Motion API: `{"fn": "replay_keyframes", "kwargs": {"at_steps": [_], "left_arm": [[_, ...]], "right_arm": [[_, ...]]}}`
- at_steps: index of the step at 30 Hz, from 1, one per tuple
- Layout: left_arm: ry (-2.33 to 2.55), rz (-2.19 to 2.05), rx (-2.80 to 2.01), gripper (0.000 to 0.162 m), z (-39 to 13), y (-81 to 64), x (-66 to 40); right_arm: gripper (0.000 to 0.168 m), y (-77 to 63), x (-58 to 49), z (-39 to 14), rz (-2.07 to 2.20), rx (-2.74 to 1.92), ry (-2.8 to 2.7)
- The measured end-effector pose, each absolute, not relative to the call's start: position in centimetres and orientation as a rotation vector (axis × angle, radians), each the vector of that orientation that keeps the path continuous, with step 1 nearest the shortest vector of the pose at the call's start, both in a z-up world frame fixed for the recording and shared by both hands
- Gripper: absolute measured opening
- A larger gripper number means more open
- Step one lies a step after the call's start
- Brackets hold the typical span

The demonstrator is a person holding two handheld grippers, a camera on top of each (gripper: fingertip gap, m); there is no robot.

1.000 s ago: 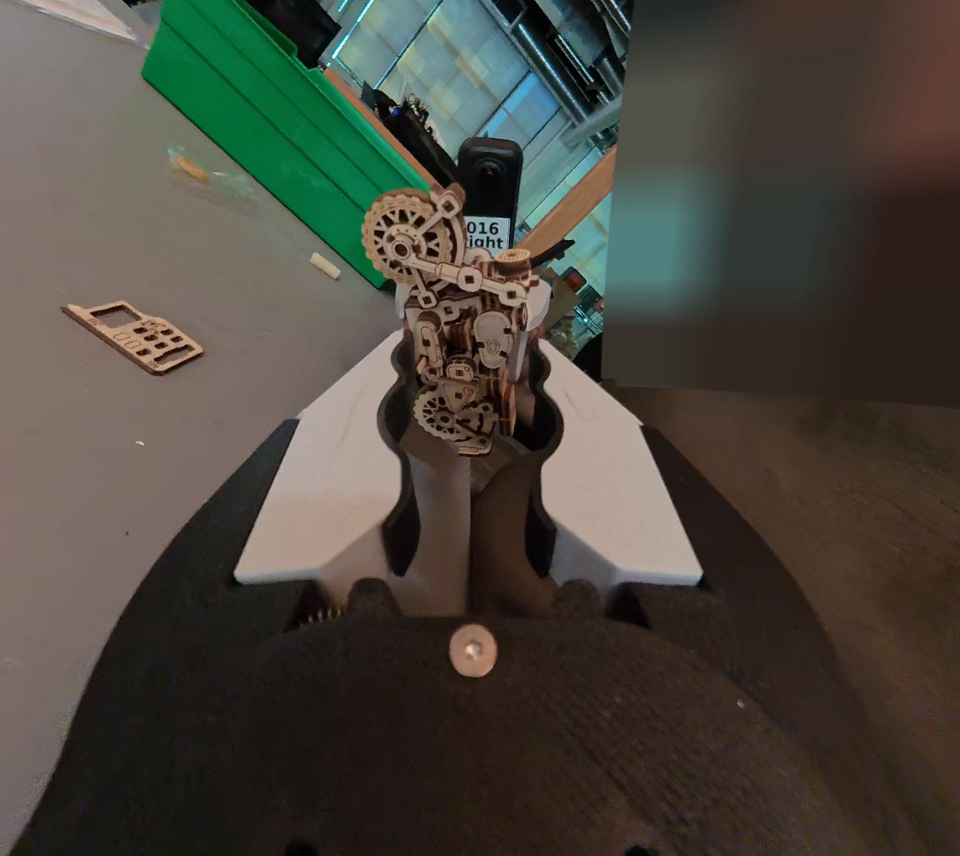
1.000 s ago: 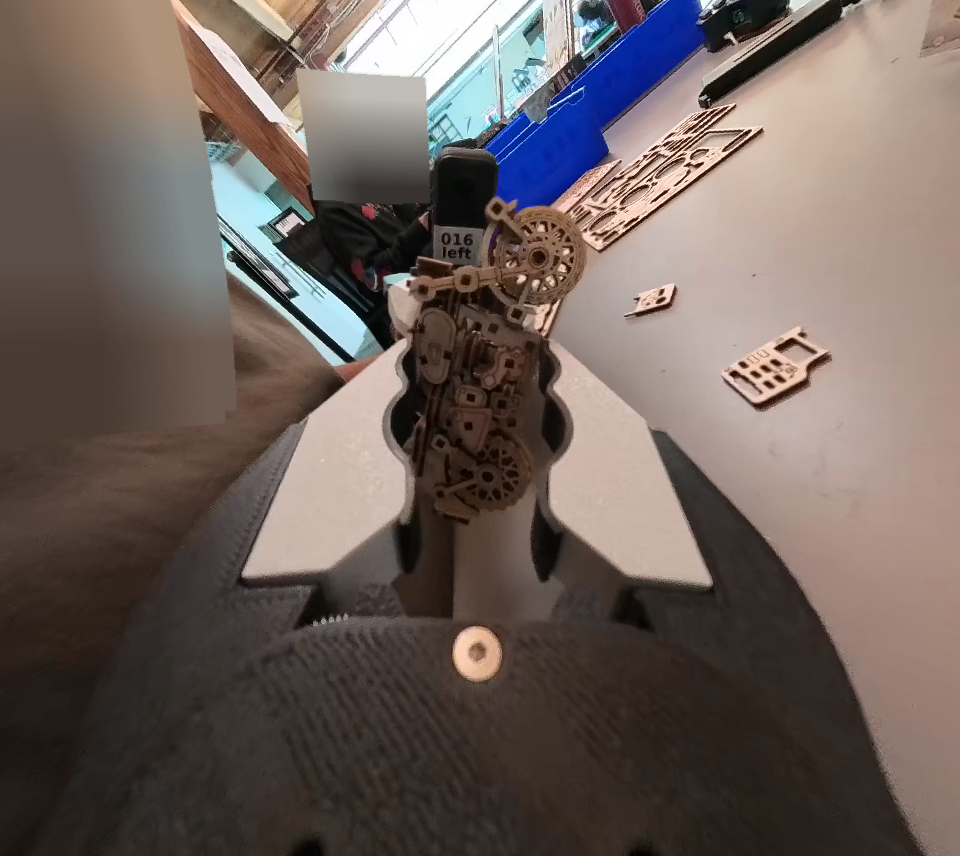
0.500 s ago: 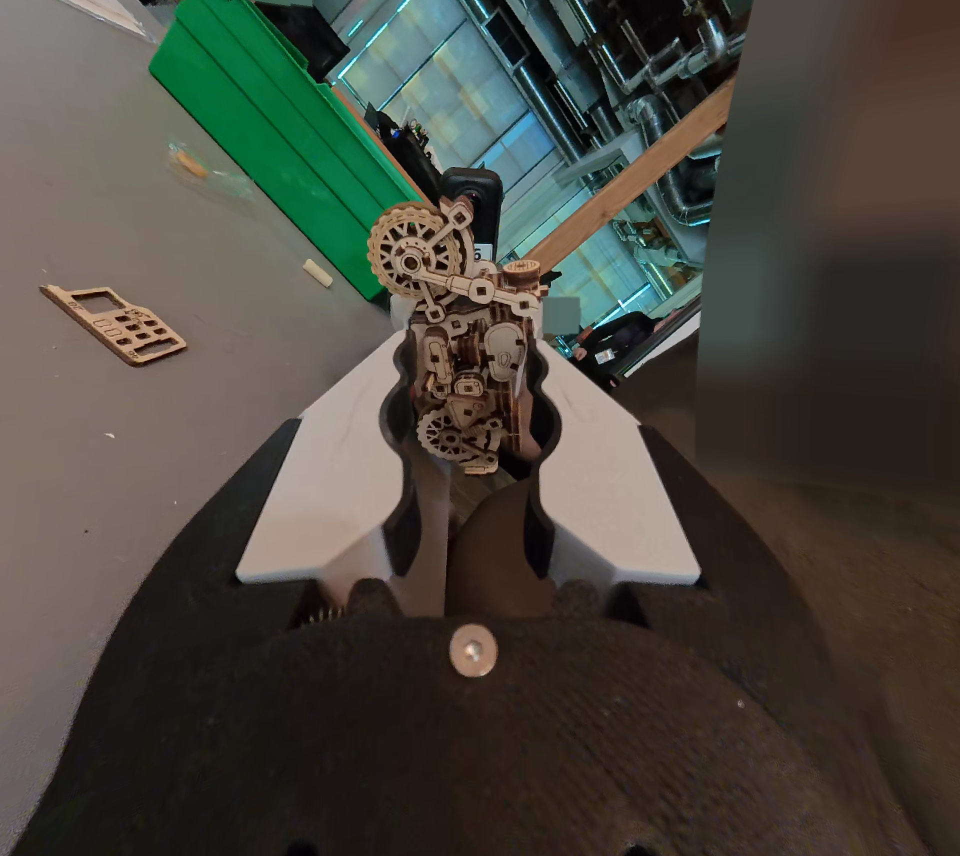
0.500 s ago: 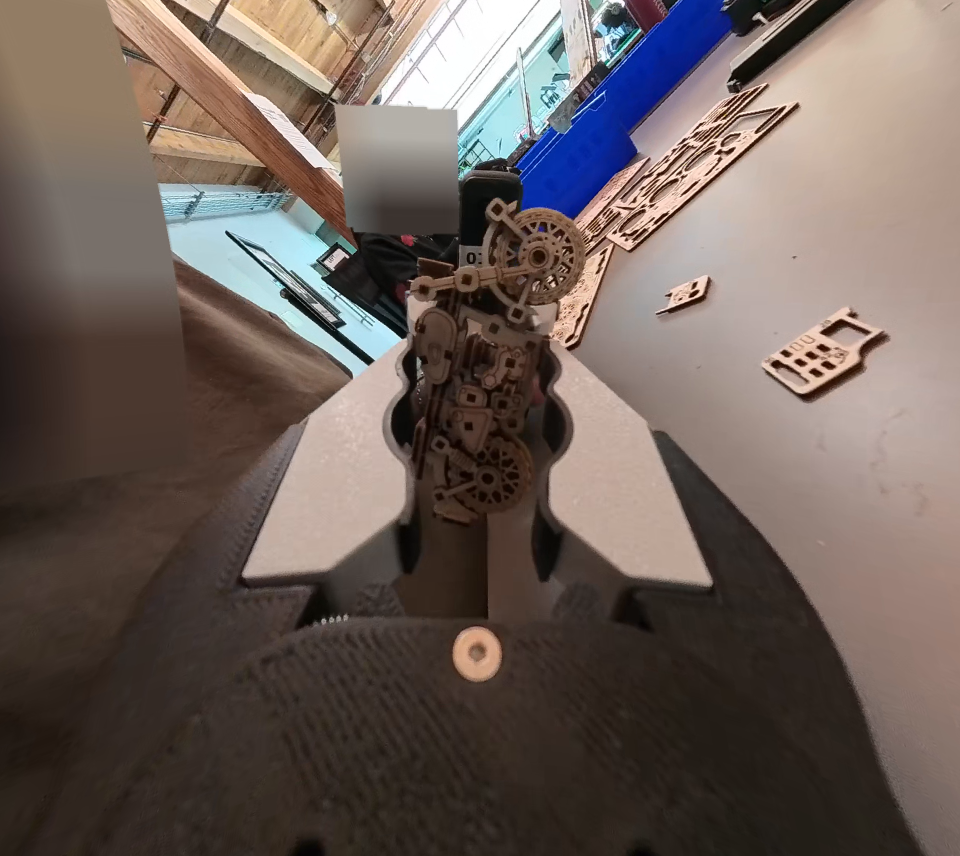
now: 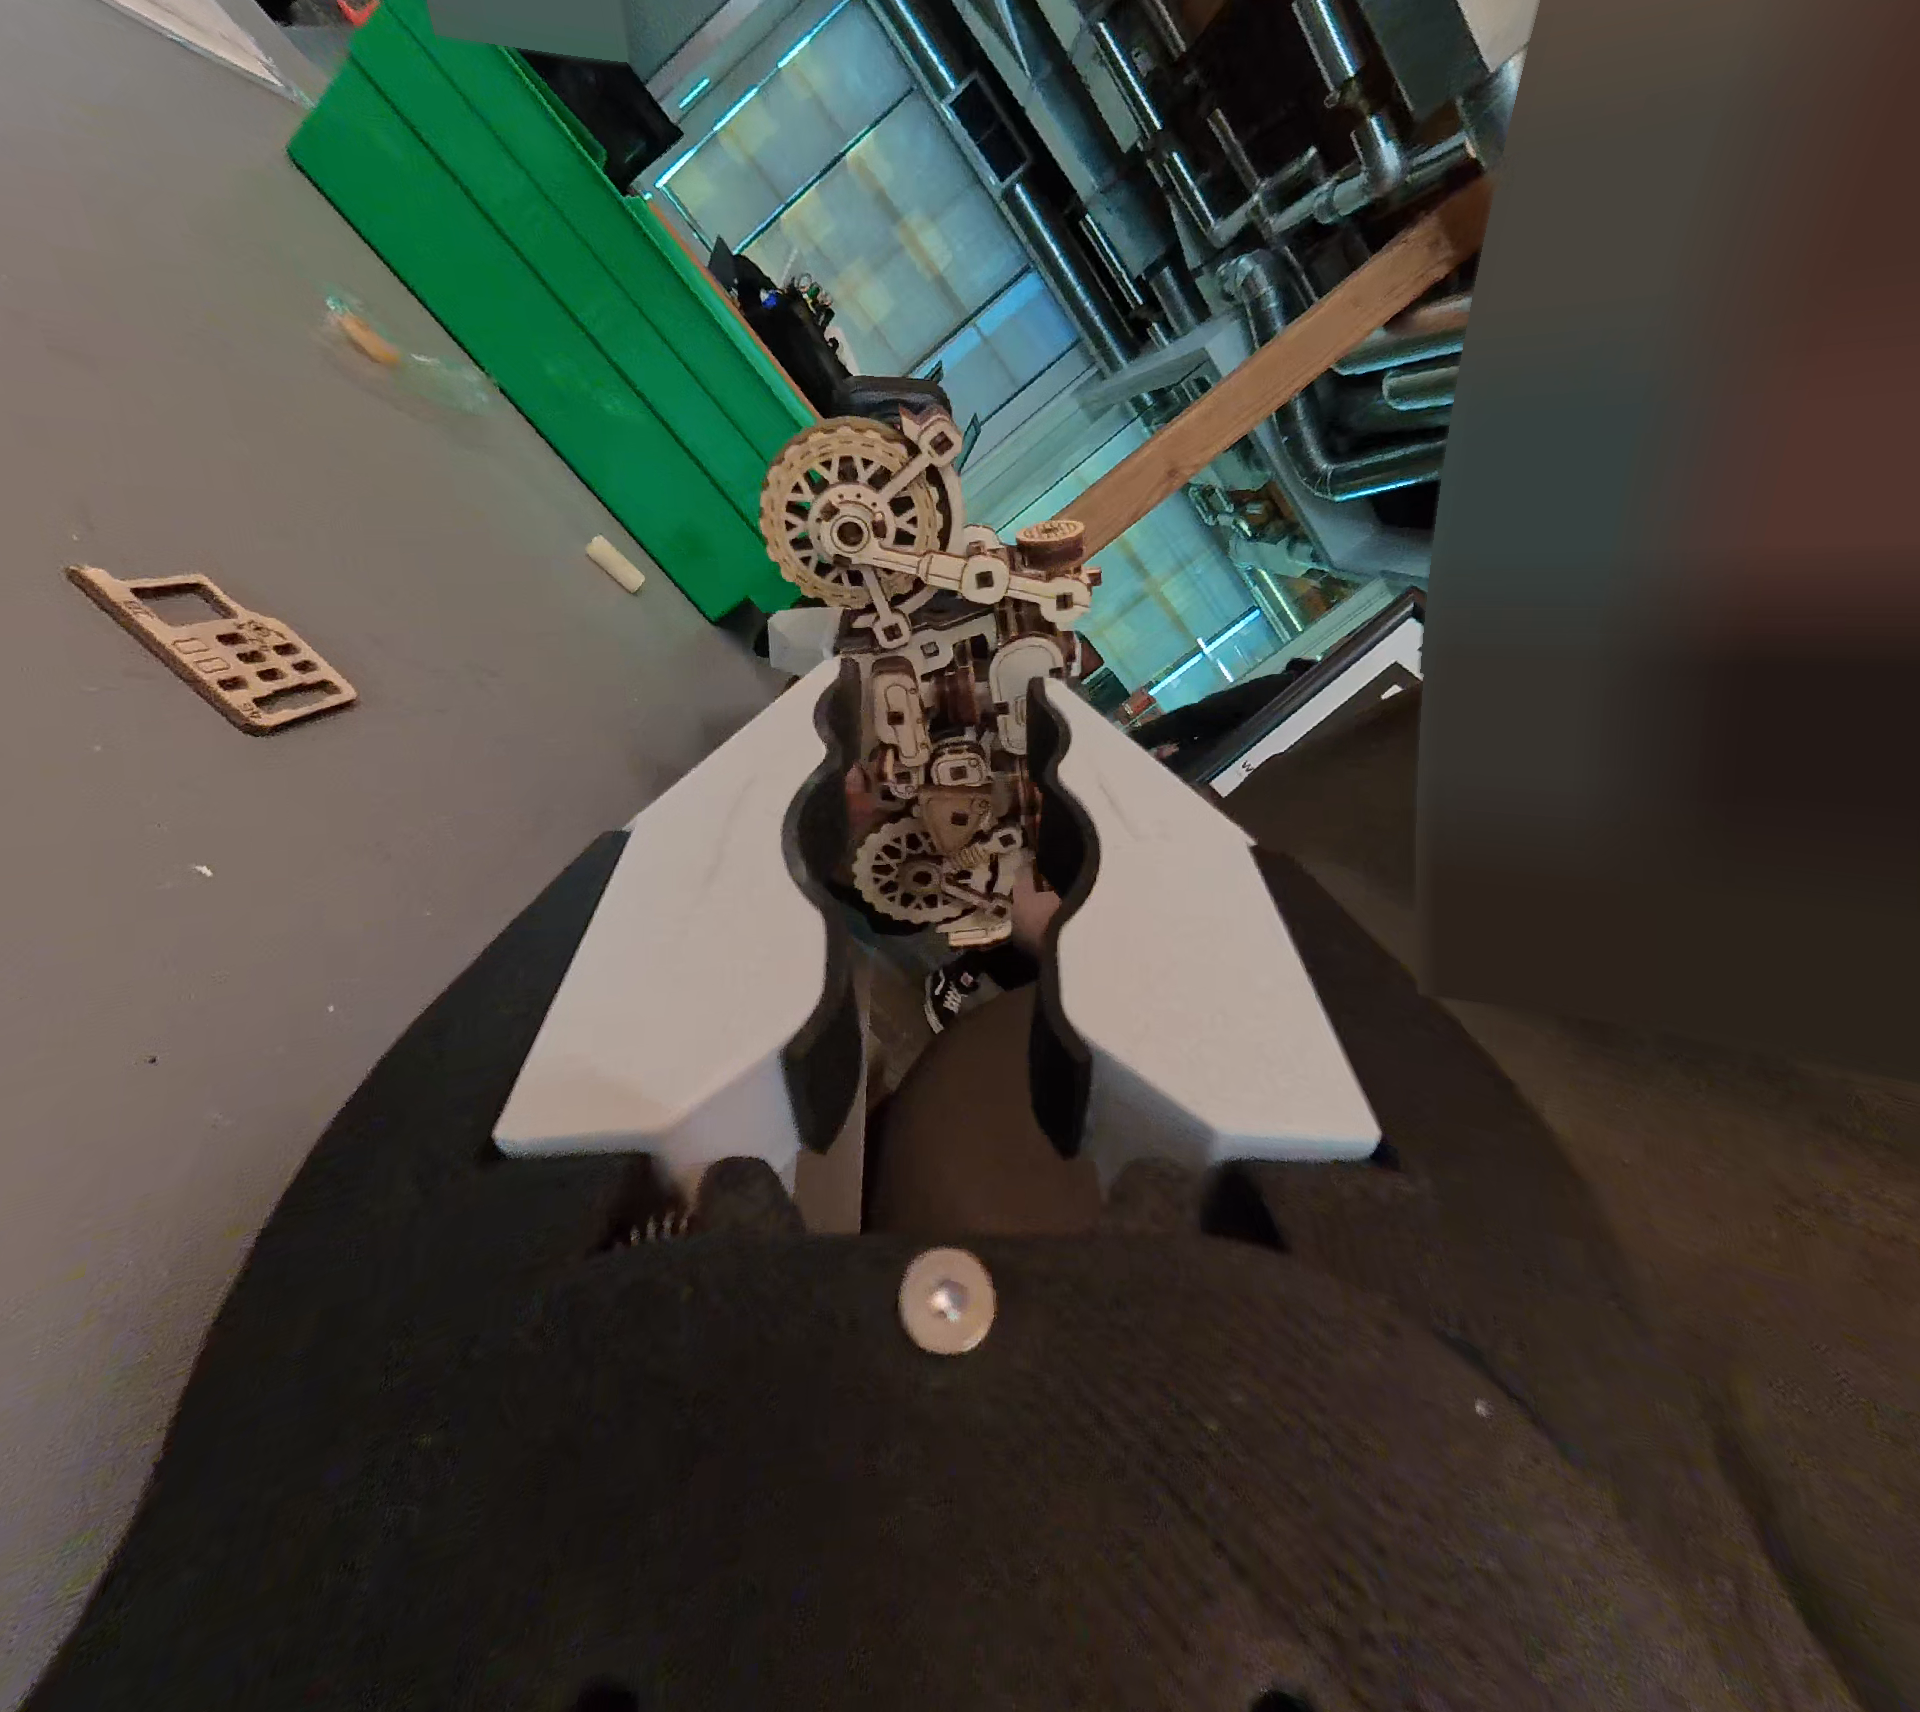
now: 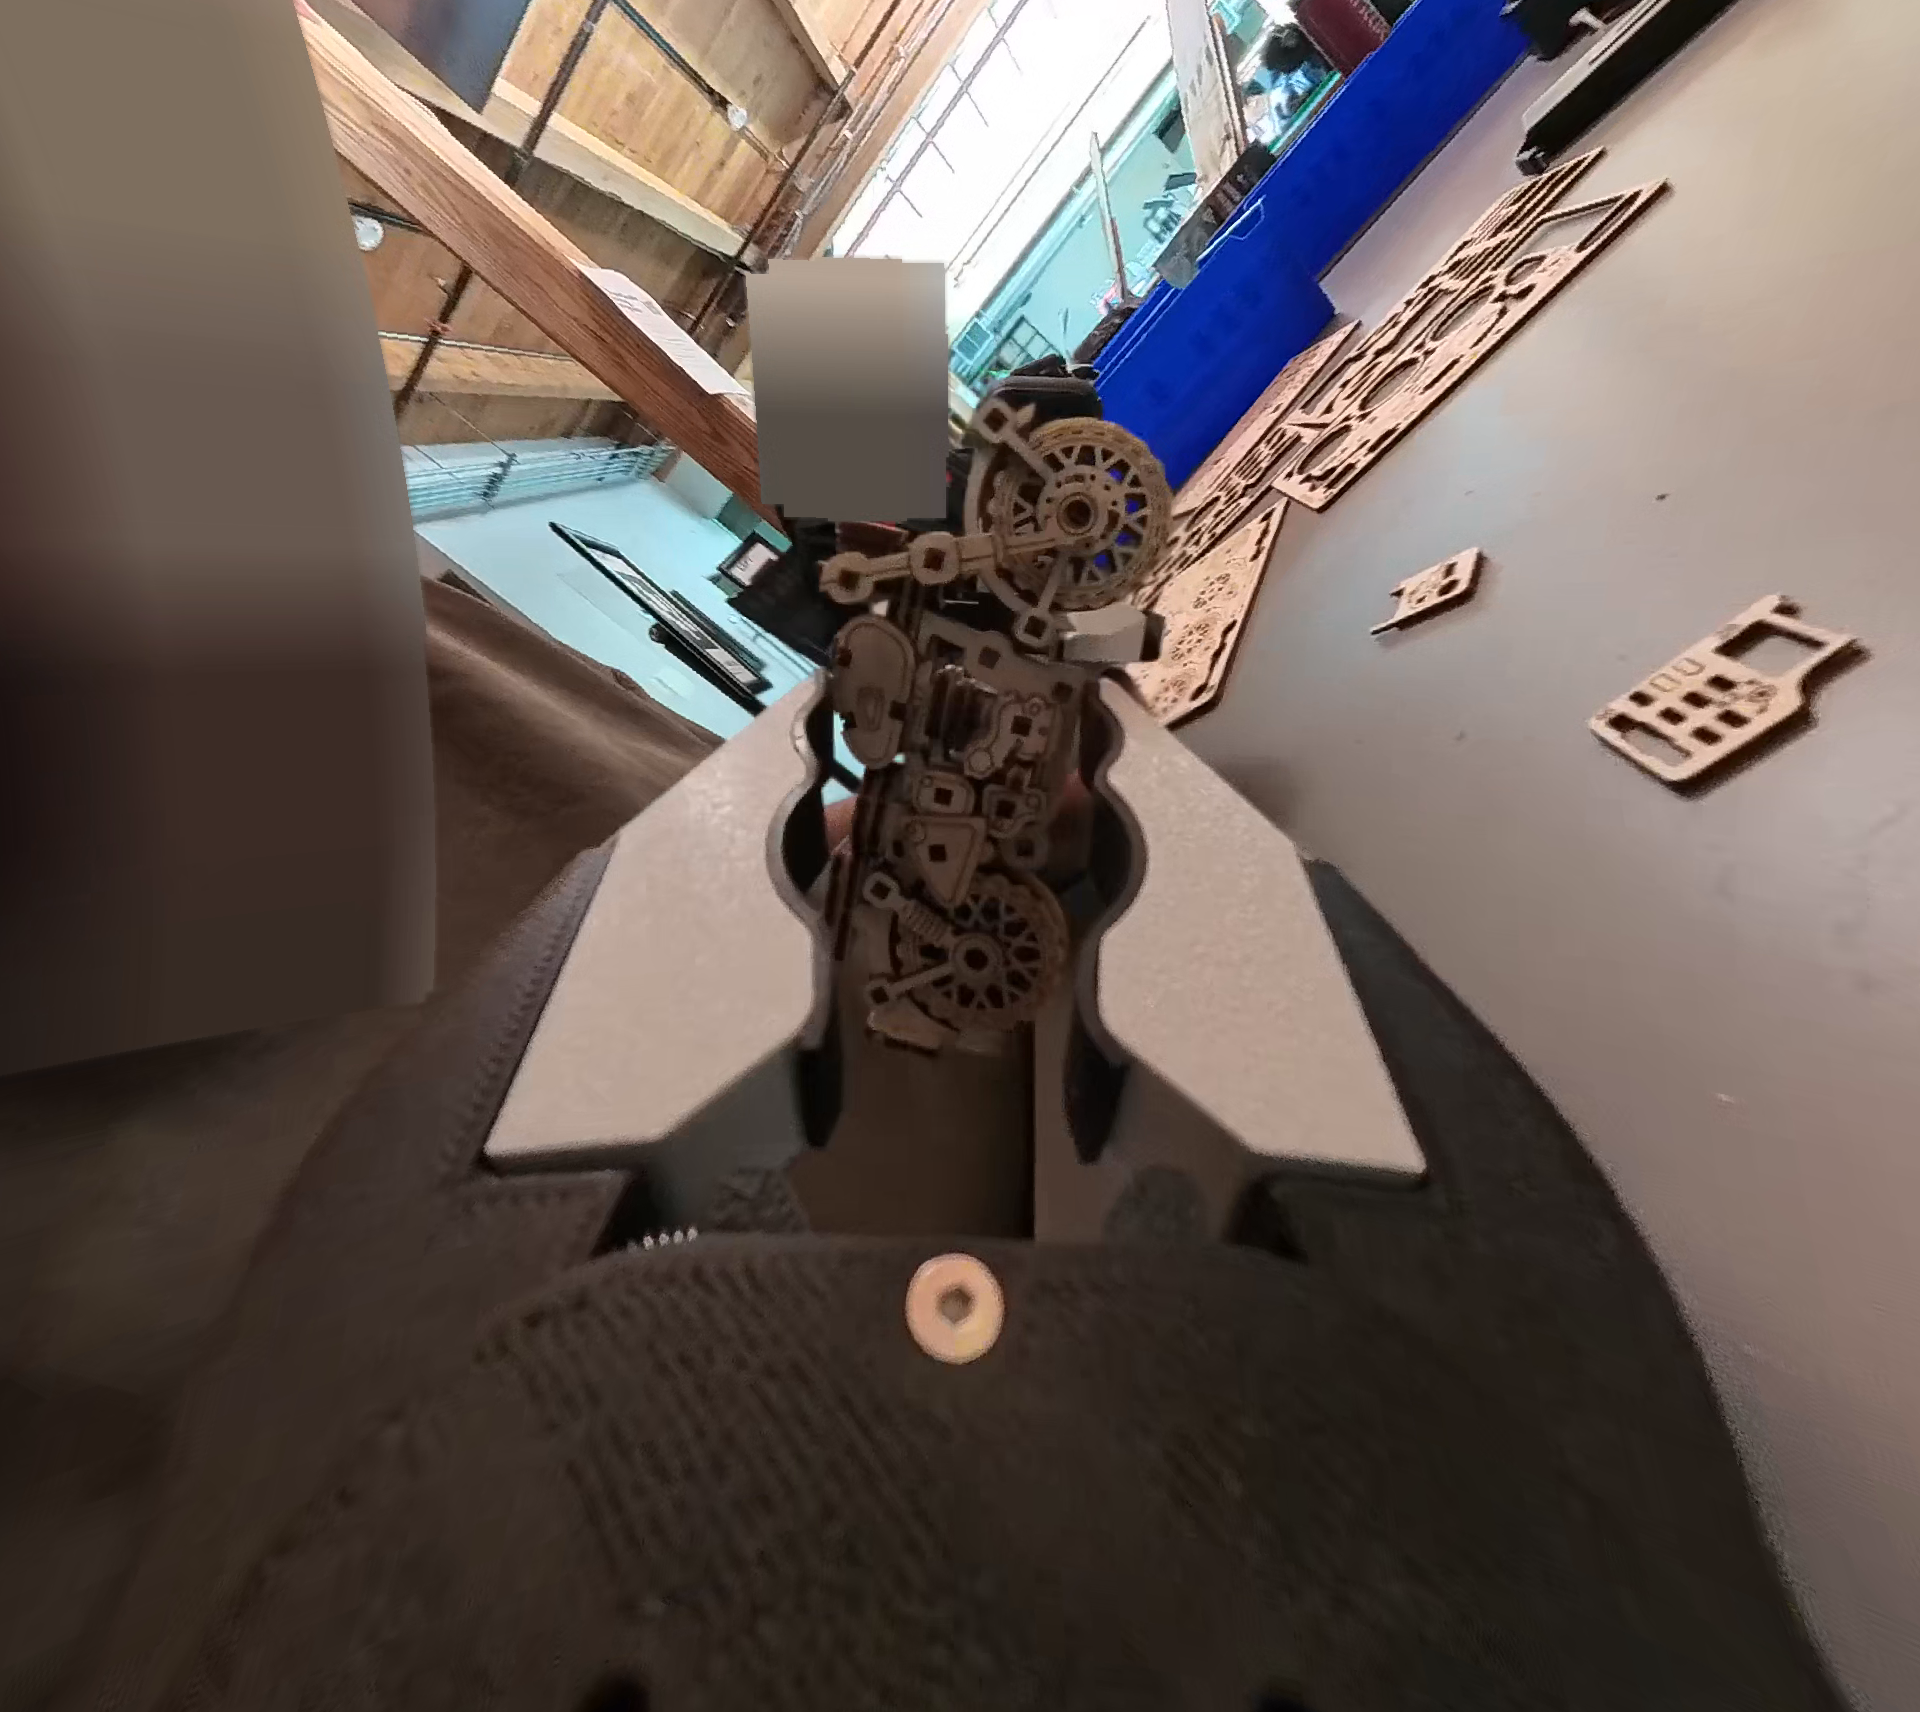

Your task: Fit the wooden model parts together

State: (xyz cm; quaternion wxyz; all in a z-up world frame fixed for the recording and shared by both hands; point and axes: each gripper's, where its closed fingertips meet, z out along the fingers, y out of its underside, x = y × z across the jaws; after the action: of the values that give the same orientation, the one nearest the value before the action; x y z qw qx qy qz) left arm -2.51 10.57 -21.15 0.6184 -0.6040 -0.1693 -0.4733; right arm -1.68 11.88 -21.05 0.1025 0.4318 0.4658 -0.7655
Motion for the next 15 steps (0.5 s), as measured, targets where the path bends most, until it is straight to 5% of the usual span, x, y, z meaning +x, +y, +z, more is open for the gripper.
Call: {"fn": "replay_keyframes", "kwargs": {"at_steps": [15], "left_arm": [[-0.417,-1.063,-1.407,0.036,-21.41,10.9,-2.49]], "right_arm": [[0.045,11.2,-1.43,-21.35,-2.19,1.25,1.307]]}}
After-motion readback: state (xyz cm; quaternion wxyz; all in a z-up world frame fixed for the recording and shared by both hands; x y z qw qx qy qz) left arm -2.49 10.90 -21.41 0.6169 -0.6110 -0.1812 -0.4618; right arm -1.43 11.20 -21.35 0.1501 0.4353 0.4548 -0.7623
